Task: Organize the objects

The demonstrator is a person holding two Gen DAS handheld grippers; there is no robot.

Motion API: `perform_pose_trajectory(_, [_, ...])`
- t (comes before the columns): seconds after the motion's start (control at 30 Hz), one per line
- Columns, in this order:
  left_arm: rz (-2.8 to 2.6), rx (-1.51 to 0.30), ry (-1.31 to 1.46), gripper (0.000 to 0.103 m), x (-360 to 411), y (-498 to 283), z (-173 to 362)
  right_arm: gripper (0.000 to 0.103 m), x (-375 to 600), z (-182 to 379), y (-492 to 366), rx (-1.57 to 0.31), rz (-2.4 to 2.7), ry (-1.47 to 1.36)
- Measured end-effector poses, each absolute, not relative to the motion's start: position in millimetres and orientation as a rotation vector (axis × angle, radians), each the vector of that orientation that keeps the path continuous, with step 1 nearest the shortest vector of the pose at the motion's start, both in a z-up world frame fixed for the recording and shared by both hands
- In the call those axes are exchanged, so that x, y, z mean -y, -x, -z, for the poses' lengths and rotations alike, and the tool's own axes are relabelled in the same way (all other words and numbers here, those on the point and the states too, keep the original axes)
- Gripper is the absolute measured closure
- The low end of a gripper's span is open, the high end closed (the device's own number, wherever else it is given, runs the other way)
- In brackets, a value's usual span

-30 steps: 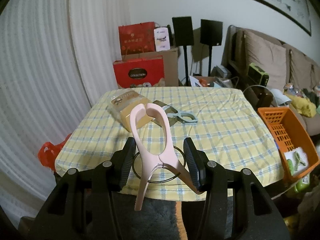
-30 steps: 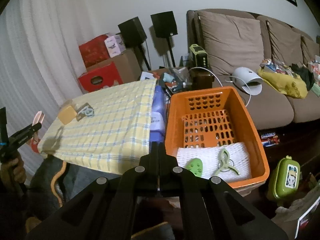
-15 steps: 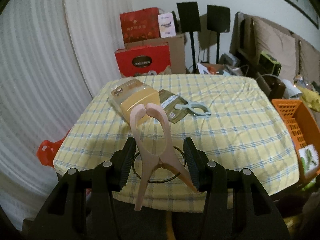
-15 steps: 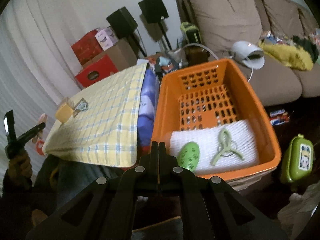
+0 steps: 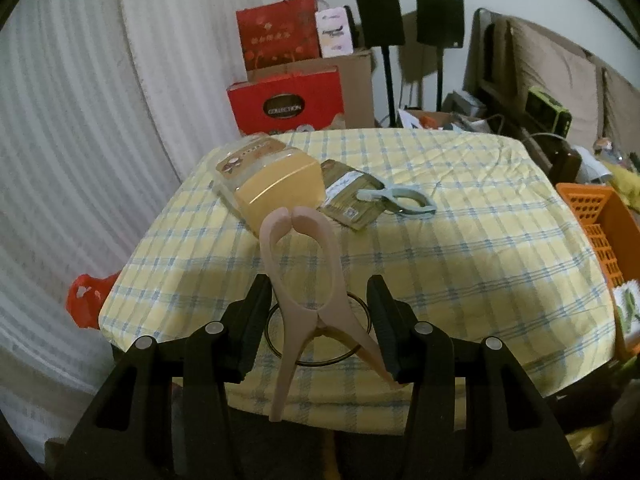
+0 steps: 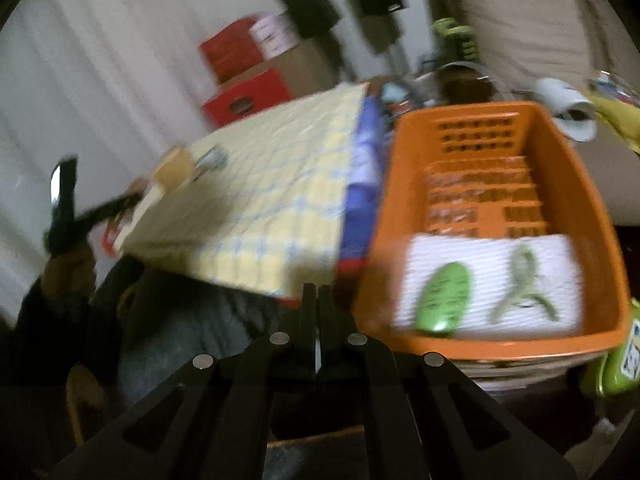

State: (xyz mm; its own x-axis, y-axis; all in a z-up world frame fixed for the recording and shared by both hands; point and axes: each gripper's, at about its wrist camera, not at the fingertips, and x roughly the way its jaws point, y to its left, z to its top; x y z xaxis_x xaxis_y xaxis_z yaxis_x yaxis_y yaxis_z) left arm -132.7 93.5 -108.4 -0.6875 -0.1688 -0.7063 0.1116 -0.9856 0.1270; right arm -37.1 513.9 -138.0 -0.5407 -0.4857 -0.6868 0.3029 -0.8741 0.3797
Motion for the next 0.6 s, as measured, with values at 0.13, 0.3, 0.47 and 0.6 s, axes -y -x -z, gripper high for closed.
perform_pose_trajectory(0.13, [2.761,0.100,-1.113,0.057,-90,125,97,0.100,-468,155,33,0.133,2.237,-1.213])
perform_pose_trajectory(0.3, [2.801,0.045,-1.090,0.057,-80,123,86,0.099,-415,202,24,-0.068,2.006,-1.332])
perform_pose_trajectory(0.47, [2.827,0.003,-1.080,0.057,-58,127,83,0.098,-369,257,23,-0.370,1.922,-1.530])
perform_pose_trajectory(0.6, [2.866,-0.023,-1.049,0.057,-43,125,82,0.096,-341,310,37,-0.622,1.830,-1.637])
